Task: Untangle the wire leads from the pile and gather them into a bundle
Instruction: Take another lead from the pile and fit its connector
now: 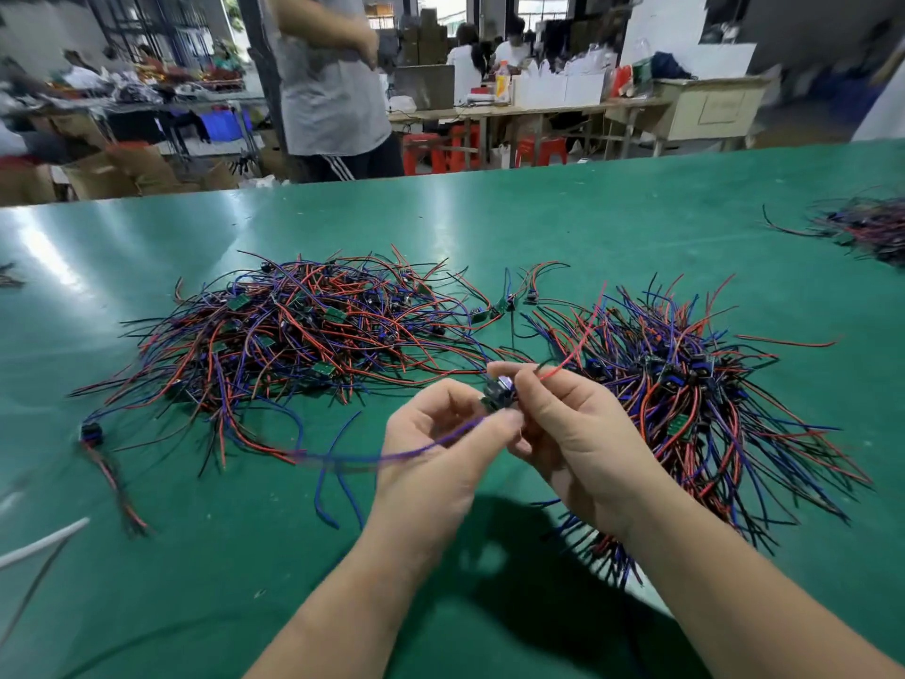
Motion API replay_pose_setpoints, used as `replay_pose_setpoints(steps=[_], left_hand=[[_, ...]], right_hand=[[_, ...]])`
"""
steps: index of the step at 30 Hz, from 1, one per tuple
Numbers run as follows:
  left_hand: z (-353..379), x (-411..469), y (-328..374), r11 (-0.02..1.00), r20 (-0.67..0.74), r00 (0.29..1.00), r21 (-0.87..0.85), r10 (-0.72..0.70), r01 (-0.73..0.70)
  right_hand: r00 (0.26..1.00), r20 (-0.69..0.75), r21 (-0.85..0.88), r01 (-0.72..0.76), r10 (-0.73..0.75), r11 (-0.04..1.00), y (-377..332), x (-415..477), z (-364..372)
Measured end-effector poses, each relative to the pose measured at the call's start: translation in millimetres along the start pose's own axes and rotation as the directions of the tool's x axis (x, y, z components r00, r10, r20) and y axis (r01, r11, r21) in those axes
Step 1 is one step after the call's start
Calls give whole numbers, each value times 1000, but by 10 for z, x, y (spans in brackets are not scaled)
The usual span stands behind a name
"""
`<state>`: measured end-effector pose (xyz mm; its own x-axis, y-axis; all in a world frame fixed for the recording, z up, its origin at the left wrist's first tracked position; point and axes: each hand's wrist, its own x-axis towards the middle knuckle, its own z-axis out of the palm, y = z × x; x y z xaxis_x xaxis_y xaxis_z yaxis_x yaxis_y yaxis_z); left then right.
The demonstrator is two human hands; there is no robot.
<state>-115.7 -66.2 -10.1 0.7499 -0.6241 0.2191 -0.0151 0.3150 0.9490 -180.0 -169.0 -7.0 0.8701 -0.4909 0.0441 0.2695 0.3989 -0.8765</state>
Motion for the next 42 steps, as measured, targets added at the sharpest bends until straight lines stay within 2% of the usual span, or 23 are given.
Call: replay_pose_setpoints(steps=[1,3,5,6,8,9,10,14,20,23,25,26,28,30,35,40,42], left_hand=[[-9,-7,-15,990,41,997,116,71,-75],[-65,-1,-41,904,124,976,372,178,-212],[-124,21,-36,827,190,962,495,197,-267],[-133,39,-21,854,173,971,469,163,-226],[-107,77,35,970,56,998,244,-34,20],[-93,87,61,982,30,986,101,-165,161],[-90,92,71,969,31,969,14,-245,245],[-75,19,34,970,75,976,149,-207,194],[-28,-13,-56,950,32,994,298,-106,91],[-33,-2,-42,948,78,979,275,-190,162],[-88,17,14,931,174,932,243,-319,273],[-125,20,49,907,239,893,284,-382,312],[-195,17,114,857,341,809,381,-479,346],[-266,31,172,838,378,770,415,-514,356],[-476,93,283,819,426,720,448,-548,359],[-638,124,310,775,421,679,513,-602,369],[-651,152,310,799,356,744,459,-566,388]], right_hand=[[1000,-6,17,-28,28,999,-6,0,4],[998,-29,54,-52,54,997,-49,1,1],[996,-52,54,-64,66,997,-112,5,-36],[995,-55,27,-77,78,997,-149,3,-60],[994,-35,-58,-108,106,992,-196,-3,-120],[993,-16,-106,-122,121,987,-204,-6,-142],[991,0,-155,-131,133,979,-203,-12,-153],[994,-4,-301,-108,112,948,-126,-11,-162],[998,-58,-379,-49,30,924,-116,16,-176],[994,-97,-416,4,-48,909,-169,5,-189],[982,-157,-391,36,-105,920,-247,12,-219],[971,-198,-359,55,-134,932,-294,19,-246],[945,-275,-289,91,-174,953,-366,26,-290],[932,-303,-250,123,-198,961,-388,23,-289],[923,-276,-173,227,-268,958,-397,-2,-239],[869,-443,-24,236,-222,971,-412,34,-286],[836,-473,-2,315,-278,949,-446,52,-327]])
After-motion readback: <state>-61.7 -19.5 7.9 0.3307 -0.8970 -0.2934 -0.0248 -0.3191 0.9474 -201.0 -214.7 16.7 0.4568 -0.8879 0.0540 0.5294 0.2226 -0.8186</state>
